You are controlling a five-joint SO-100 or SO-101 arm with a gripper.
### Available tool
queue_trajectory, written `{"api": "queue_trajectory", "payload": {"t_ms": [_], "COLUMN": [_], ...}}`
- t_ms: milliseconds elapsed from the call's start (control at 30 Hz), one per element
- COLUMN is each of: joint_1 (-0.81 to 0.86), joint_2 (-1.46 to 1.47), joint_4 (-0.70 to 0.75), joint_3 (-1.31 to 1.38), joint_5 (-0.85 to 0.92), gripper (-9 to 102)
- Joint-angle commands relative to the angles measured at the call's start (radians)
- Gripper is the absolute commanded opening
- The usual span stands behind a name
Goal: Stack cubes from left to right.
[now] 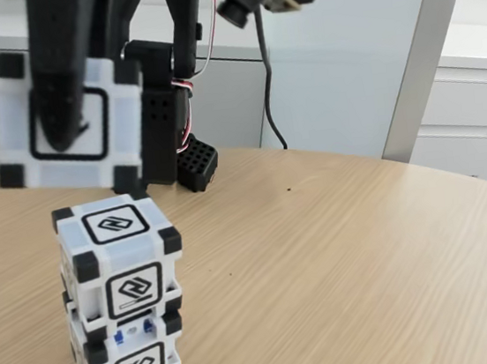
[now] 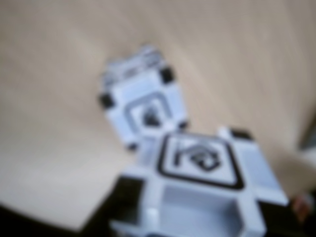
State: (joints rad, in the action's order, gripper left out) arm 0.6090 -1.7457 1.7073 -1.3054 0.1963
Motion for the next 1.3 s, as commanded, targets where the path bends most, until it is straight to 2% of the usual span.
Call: {"api": "queue_trajectory", "payload": {"t_ms": [0, 1267], "joint_1": [0.002, -0.002], "joint_2": [-0.005, -0.003], "joint_4": [0.009, -0.002], "joint_3": [0.034, -0.104], "joint_5": [0.011, 0.143], "gripper": [18, 18]}}
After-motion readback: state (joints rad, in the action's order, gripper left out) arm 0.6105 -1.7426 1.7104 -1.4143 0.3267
